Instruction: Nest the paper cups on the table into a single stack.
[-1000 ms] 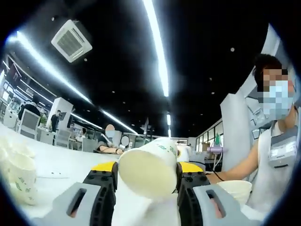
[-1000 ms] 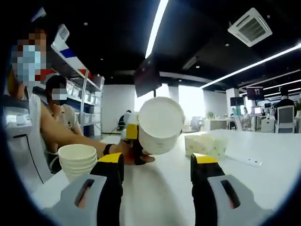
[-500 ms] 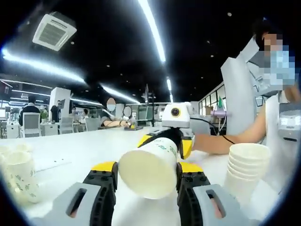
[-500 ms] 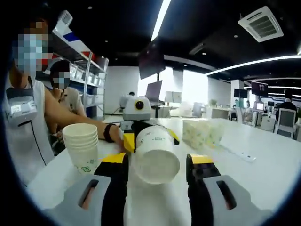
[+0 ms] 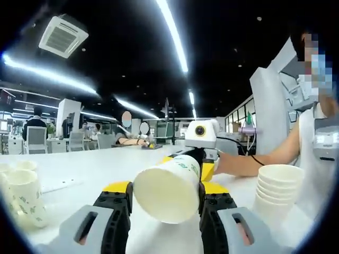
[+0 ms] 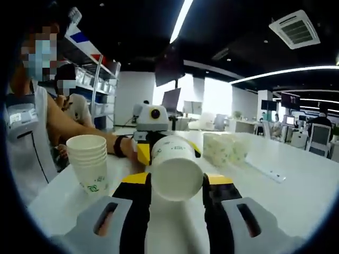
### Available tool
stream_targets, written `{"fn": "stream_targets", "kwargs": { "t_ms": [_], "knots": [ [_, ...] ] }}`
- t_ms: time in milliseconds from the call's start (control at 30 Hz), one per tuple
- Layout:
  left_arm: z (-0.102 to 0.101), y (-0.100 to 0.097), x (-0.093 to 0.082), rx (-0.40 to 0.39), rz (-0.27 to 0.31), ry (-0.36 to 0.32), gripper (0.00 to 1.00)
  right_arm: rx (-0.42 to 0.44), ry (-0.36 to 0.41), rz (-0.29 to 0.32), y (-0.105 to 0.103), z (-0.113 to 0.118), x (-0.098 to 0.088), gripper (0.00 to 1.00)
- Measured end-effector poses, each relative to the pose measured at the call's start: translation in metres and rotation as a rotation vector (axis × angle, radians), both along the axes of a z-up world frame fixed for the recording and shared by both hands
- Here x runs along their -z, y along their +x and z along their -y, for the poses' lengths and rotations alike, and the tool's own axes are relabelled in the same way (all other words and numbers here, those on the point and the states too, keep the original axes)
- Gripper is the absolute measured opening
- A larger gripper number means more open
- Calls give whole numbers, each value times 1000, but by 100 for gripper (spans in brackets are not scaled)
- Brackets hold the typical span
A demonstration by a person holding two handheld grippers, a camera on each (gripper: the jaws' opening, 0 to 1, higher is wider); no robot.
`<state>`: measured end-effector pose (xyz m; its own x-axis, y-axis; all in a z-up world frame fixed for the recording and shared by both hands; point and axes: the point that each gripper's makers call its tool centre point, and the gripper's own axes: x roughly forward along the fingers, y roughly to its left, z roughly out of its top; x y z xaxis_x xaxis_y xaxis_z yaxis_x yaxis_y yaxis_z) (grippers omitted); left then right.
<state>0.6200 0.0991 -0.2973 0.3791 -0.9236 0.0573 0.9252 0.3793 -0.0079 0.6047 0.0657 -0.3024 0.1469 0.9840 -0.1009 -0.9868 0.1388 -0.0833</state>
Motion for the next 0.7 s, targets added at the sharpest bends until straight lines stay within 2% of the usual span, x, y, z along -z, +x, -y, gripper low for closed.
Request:
{"fn": "stream_targets", "kwargs": {
  "t_ms": [100,200,267,333,400,467,567,633,700],
  "knots": [
    [-2,-3,-7,0,13,-36,56,15,42,-16,2,1,-8,40],
    [-2,-1,-16,-6,-15,-104,77,21,136,-59,2,2,-21,40],
    [-5,-1,-17,-3,-23,-115,78,23,198,-84,2,4,-30,40],
    [-6,-3,-20,6,-31,-138,78,8,313,-95,-1,7,-48,40],
    [-4,-6,-20,17,-35,-146,77,-25,410,-136,-6,9,-61,40],
    [-2,-9,-21,35,-41,-155,77,-41,437,-156,-8,9,-64,40],
    [0,-15,-24,51,-33,-162,76,-46,442,-149,-9,6,-65,40],
    [1,-18,-26,52,-18,-160,76,-36,411,-150,-8,4,-61,40],
    [2,-18,-27,59,-11,-164,74,-47,413,-139,-11,2,-60,40]
  ]
}}
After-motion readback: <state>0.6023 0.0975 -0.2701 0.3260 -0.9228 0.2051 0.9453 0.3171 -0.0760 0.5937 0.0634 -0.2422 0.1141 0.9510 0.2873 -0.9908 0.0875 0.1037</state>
